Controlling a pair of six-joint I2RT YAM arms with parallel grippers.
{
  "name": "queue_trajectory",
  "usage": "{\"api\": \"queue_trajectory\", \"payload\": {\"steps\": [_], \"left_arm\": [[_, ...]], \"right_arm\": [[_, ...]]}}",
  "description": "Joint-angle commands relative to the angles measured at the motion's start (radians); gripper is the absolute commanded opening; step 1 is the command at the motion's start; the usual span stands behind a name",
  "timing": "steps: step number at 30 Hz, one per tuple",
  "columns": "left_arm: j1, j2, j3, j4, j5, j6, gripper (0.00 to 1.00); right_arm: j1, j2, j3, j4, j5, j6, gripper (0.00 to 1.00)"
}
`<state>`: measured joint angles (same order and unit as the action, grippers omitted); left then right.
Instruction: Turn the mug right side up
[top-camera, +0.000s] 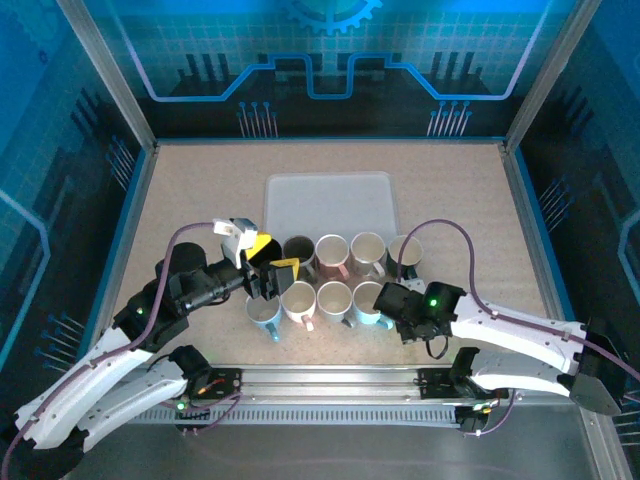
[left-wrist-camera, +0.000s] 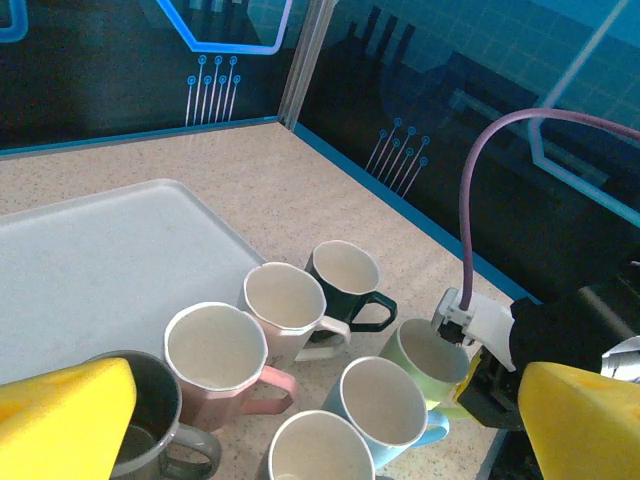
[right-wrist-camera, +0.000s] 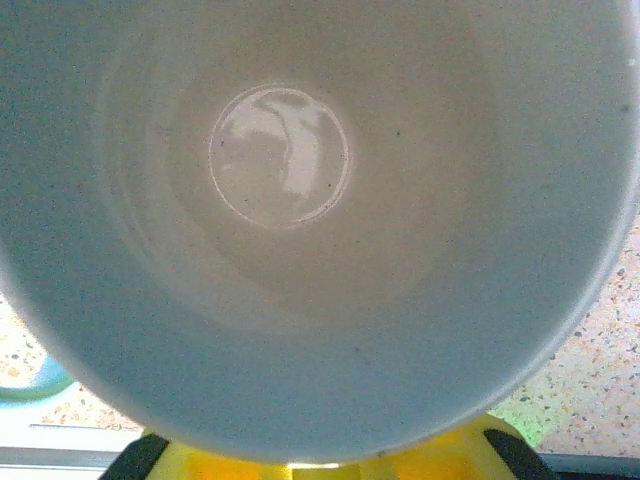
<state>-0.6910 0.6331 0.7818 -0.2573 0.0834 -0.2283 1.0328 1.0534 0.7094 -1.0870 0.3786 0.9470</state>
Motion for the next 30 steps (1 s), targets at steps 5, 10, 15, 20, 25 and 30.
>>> {"api": "queue_trajectory", "payload": {"steps": [5, 10, 15, 20, 25, 30], "left_arm": [[-0.002, -0.006, -0.014, 0.003, 0.009, 0.026, 0.99], [-0.004, -0.006, -0.014, 0.004, 0.006, 0.026, 0.99], [-0.003, -0.005, -0.017, 0.004, -0.002, 0.028, 0.99], [-0.003, 0.005, -0.008, -0.006, -0.021, 0.045, 0.99], [-0.002, 0.031, 0.012, -0.028, -0.132, 0.013, 0.99], [0.001, 0.155, 0.105, -0.067, -0.261, 0.001, 0.99]], "right_arm": [[0.016, -0.002, -0.015, 0.011, 0.02, 0.042, 0.34], [0.019, -0.018, 0.016, -0.033, 0.029, 0.05, 0.38], [0.029, -0.079, 0.049, -0.108, 0.01, 0.063, 0.45], [0.028, -0.177, 0.149, -0.238, -0.015, 0.044, 0.53], [0.016, -0.295, 0.298, -0.256, 0.004, -0.076, 0.99], [-0.006, -0.248, 0.381, -0.076, 0.017, -0.273, 1.0]]}}
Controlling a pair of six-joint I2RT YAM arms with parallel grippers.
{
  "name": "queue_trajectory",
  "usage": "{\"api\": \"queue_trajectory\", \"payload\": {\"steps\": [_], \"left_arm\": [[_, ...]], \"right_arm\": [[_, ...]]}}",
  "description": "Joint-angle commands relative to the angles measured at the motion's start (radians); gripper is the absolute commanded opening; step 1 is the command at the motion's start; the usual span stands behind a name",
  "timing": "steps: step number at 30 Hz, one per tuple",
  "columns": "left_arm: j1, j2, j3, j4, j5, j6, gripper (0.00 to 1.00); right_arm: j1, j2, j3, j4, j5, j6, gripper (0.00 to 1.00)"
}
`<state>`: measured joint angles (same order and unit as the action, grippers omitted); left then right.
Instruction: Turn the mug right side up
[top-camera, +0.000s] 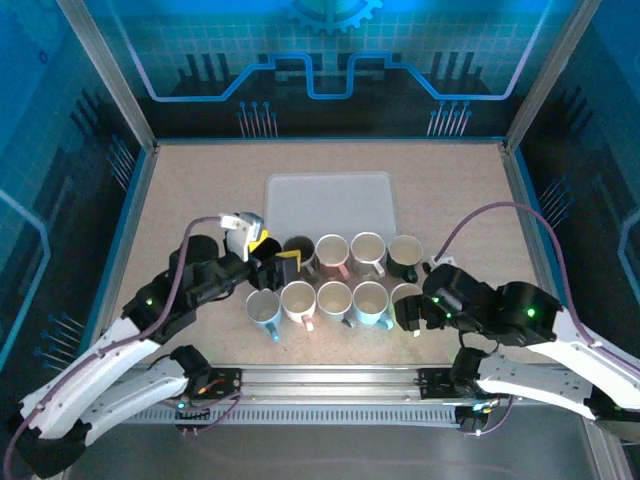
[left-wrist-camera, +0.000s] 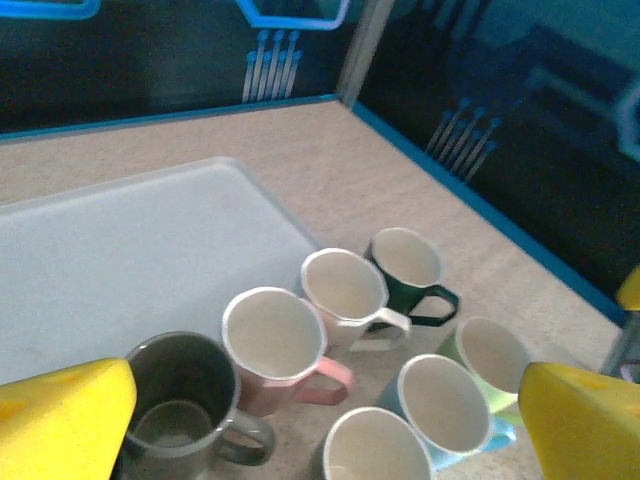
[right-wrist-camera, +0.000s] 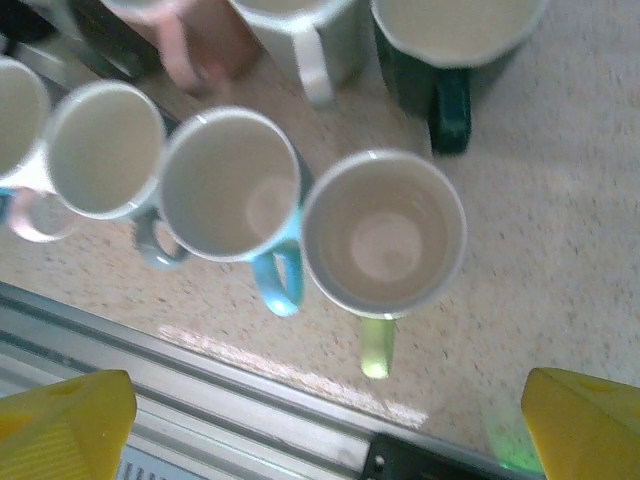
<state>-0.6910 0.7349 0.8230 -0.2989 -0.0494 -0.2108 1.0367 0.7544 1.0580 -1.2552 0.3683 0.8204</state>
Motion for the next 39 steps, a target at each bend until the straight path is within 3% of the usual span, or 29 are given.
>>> {"api": "queue_trajectory", "payload": {"steps": [1, 4, 8, 10, 13, 18, 20, 23, 26, 28, 30, 32, 35, 36, 39], "left_arm": [[0.003, 0.081, 0.078, -0.026, -0.196, -0.041, 0.99], [0.013, 0.161, 0.116, 0.028, -0.348, 0.0, 0.99], [0.106, 0.259, -0.032, 0.461, -0.28, 0.331, 0.99], [0.206, 0.298, -0.114, 0.684, -0.248, 0.379, 0.99], [0.425, 0.359, -0.173, 0.8, -0.133, 0.308, 0.99], [0.661, 0.465, -0.226, 0.79, -0.169, 0.171, 0.99], [0.69, 0.497, -0.276, 0.829, -0.181, 0.149, 0.99], [0.711, 0.552, -0.335, 0.877, -0.212, 0.085, 0.99], [0.714, 0.59, -0.355, 0.888, -0.118, 0.144, 0.99], [0.715, 0.637, -0.383, 0.956, -0.123, 0.136, 0.99], [0.717, 0.7, -0.457, 1.133, -0.162, 0.119, 0.99], [0.717, 0.738, -0.513, 1.271, -0.11, 0.135, 0.99], [0.716, 0.839, -0.553, 1.469, -0.057, 0.168, 0.99], [0.716, 0.818, -0.562, 1.442, -0.064, 0.16, 0.99], [0.703, 0.821, -0.511, 1.362, -0.064, 0.176, 0.99]], "right_arm": [[-0.012, 0.079, 0.047, 0.12, 0.047, -0.177, 1.0], [-0.023, 0.169, 0.118, 0.246, 0.104, -0.277, 1.0], [-0.071, 0.259, 0.188, 0.452, 0.191, -0.395, 1.0], [-0.138, 0.304, 0.23, 0.516, 0.188, -0.443, 1.0], [-0.248, 0.3, 0.219, 0.681, 0.238, -0.566, 1.0], [-0.52, 0.19, -0.015, 1.118, 0.224, -0.759, 1.0], [-0.628, 0.182, -0.093, 1.229, 0.203, -0.807, 1.0], [-0.816, 0.238, -0.165, 1.227, 0.172, -0.743, 1.0], [-0.94, 0.268, -0.32, 1.362, 0.086, -0.716, 1.0], [-0.99, 0.327, -0.395, 1.428, 0.004, -0.704, 1.0], [-1.035, 0.407, -0.437, 1.433, -0.111, -0.734, 1.0], [-1.051, 0.456, -0.51, 1.514, -0.144, -0.741, 1.0], [-1.079, 0.507, -0.728, 1.962, -0.27, -0.765, 1.0], [-1.093, 0.507, -0.77, 2.045, -0.331, -0.769, 1.0], [-1.109, 0.543, -0.736, 2.026, -0.427, -0.769, 1.0]]}}
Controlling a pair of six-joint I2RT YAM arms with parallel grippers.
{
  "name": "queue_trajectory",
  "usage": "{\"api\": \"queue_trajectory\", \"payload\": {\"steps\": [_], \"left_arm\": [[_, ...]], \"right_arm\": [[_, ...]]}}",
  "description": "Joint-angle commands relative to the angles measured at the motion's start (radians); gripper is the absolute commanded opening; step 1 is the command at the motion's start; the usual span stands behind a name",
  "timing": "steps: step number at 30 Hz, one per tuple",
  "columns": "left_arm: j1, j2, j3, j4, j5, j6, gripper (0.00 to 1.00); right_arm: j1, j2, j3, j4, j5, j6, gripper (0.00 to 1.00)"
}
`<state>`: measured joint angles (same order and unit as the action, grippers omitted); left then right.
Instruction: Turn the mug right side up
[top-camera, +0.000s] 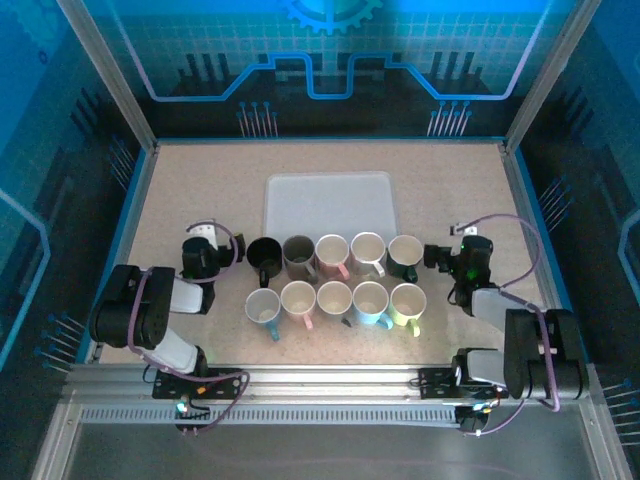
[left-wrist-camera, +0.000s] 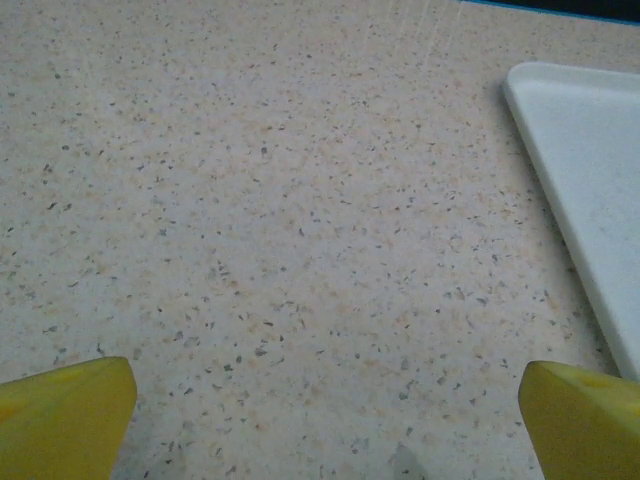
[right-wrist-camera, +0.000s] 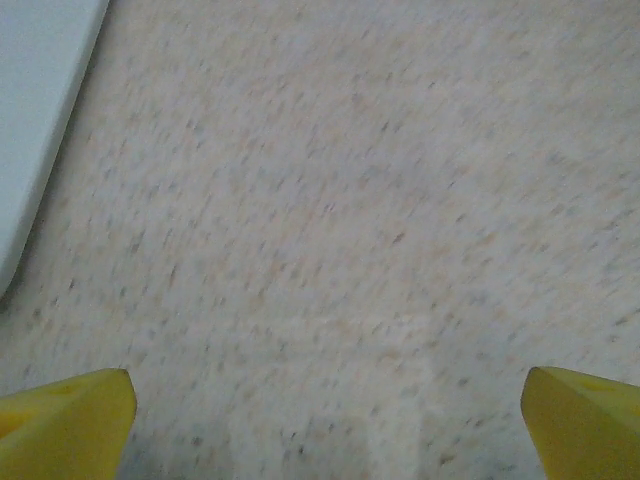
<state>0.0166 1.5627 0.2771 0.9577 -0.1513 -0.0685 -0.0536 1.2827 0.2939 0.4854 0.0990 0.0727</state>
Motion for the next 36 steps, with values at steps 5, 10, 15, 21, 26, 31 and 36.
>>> {"api": "queue_trajectory", "payload": {"steps": [5, 10, 15, 21, 26, 31, 36], "left_arm": [[-0.035, -0.004, 0.105, -0.024, 0.025, 0.073, 0.99], [-0.033, -0.005, 0.105, -0.03, 0.028, 0.071, 0.99], [-0.033, -0.003, 0.108, -0.032, 0.029, 0.071, 0.99], [-0.033, -0.004, 0.107, -0.034, 0.029, 0.071, 0.99], [-0.033, -0.004, 0.108, -0.034, 0.028, 0.071, 0.99], [-0.033, -0.003, 0.108, -0.033, 0.031, 0.07, 0.99], [-0.032, -0.004, 0.106, -0.03, 0.03, 0.07, 0.99]], "right_arm": [[-0.009, 0.177, -0.054, 0.615, -0.16, 0.028, 1.0], [0.048, 0.223, -0.022, 0.581, -0.024, 0.012, 1.0], [0.15, 0.252, 0.084, 0.432, 0.184, -0.048, 1.0], [0.149, 0.251, 0.088, 0.426, 0.181, -0.045, 1.0], [0.158, 0.254, 0.091, 0.423, 0.194, -0.053, 1.0], [0.158, 0.254, 0.091, 0.426, 0.194, -0.056, 1.0], [0.159, 0.254, 0.091, 0.425, 0.194, -0.057, 1.0]]}}
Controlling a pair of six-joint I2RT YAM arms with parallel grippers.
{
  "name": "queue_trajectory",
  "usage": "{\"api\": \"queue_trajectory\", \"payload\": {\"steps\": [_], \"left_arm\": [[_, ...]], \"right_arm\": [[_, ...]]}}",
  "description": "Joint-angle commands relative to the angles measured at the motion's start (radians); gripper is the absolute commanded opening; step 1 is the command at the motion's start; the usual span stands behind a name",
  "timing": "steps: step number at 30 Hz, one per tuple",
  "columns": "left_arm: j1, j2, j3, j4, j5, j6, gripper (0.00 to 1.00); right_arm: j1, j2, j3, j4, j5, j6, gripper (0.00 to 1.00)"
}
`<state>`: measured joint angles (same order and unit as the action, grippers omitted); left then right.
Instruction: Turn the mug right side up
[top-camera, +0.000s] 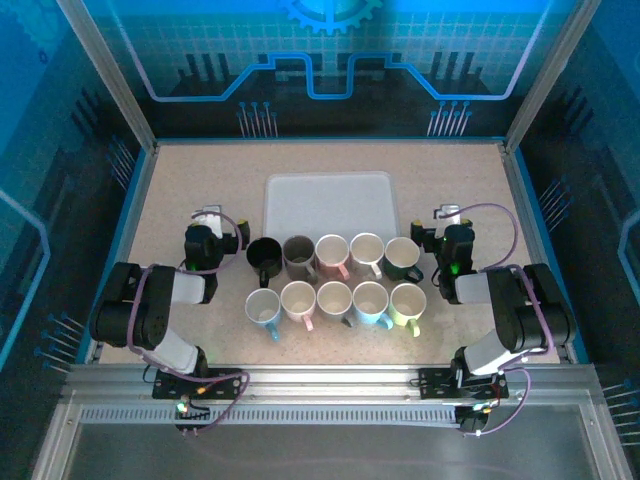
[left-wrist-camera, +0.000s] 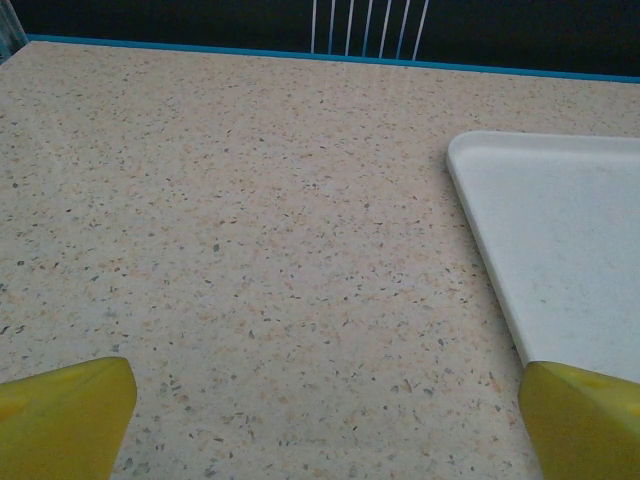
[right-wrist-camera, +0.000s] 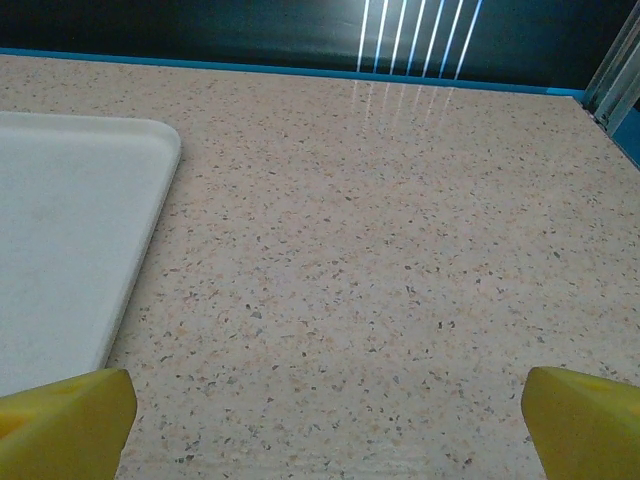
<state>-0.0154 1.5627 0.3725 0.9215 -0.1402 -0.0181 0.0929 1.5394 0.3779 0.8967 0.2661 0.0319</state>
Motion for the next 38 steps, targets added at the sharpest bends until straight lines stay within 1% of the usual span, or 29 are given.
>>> {"api": "queue_trajectory", "payload": {"steps": [1, 4, 7, 9, 11, 31, 38], "left_arm": [[-0.001, -0.004, 0.011, 0.007, 0.019, 0.02, 0.99], [-0.001, -0.004, 0.009, 0.009, 0.019, 0.022, 0.99], [-0.02, -0.002, -0.004, 0.041, 0.022, 0.047, 0.99], [0.023, -0.009, 0.02, -0.023, 0.103, 0.015, 0.99], [0.03, -0.007, 0.018, -0.016, 0.125, 0.014, 0.99], [0.014, -0.008, 0.012, -0.001, 0.106, 0.032, 0.99], [0.027, -0.007, 0.013, -0.003, 0.133, 0.021, 0.99]], "right_arm": [[0.012, -0.002, 0.007, 0.014, 0.027, -0.016, 1.0], [0.016, -0.003, 0.006, 0.015, 0.033, -0.02, 1.0], [0.016, -0.002, 0.007, 0.016, 0.033, -0.021, 1.0], [0.017, -0.002, 0.006, 0.016, 0.033, -0.021, 1.0], [0.02, -0.002, 0.007, 0.016, 0.035, -0.022, 1.0], [0.021, -0.002, 0.007, 0.016, 0.037, -0.023, 1.0], [0.019, -0.002, 0.007, 0.016, 0.036, -0.021, 1.0]]}}
